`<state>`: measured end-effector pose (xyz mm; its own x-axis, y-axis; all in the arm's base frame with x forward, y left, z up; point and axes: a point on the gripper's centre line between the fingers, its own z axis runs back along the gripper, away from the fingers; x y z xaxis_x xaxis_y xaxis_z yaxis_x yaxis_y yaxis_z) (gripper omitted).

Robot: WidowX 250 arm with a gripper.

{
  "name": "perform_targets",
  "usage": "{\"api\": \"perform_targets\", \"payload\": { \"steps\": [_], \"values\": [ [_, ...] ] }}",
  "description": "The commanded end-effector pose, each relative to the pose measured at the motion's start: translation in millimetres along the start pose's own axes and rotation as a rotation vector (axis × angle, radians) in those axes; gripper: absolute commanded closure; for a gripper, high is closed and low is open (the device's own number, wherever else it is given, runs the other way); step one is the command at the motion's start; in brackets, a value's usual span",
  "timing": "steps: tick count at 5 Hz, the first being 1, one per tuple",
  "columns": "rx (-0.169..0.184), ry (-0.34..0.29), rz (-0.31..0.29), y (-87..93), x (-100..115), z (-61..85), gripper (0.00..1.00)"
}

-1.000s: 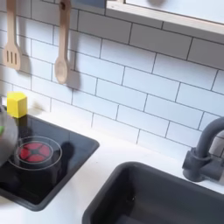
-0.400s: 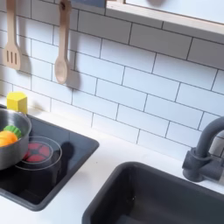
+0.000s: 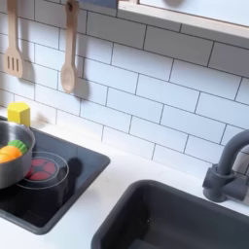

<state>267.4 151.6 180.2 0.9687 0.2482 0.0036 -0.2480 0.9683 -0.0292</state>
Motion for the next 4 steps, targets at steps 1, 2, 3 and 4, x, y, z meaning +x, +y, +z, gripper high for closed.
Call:
{"api": "perform_targets", "payload": {
  "steps": [1, 2, 3, 4],
  "values": [
    [0.000, 0.035, -0.048, 11.0, -33, -11.1, 0.00],
    [0.000, 0.022, -0.068, 13.5, -42, -6.6, 0.00],
    [-0.005, 0.020, -0.085, 15.5, -50, -5.3, 0.00],
    [0.004, 0.023, -0.104, 16.8, -55, -9.0, 0.00]
  ]
}}
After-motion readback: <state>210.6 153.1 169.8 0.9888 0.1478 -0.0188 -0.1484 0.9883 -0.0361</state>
